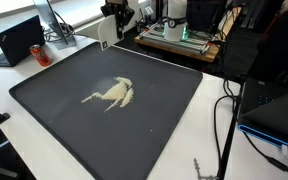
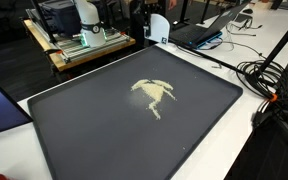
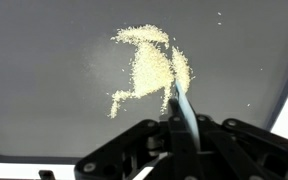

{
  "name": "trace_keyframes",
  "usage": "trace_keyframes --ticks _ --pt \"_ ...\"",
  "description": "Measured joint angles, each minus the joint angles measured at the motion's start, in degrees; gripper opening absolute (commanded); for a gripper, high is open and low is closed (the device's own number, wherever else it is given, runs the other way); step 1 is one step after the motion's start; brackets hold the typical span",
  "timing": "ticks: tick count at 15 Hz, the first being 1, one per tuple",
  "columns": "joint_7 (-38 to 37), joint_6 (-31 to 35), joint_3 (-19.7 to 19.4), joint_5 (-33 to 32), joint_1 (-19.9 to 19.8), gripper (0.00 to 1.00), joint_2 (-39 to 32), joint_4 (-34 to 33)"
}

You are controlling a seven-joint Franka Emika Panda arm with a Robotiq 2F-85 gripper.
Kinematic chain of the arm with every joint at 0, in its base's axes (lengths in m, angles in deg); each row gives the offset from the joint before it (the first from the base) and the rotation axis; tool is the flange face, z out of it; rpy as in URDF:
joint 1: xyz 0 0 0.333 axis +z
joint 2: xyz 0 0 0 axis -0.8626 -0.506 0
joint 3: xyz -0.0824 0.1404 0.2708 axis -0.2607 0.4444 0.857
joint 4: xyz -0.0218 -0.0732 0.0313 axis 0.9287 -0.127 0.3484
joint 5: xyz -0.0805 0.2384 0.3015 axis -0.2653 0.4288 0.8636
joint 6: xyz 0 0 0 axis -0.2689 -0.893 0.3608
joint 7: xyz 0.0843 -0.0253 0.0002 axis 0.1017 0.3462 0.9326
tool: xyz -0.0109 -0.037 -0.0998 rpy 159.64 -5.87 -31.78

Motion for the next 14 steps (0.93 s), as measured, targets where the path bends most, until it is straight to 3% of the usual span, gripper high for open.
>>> trace_keyframes --ticks 6,14 --pt "-1.47 7.65 0.1 0.4 -0.39 0.01 8.61 10.26" --pt "-0.93 6.16 2.08 0.21 0.14 0.01 18.47 17.17"
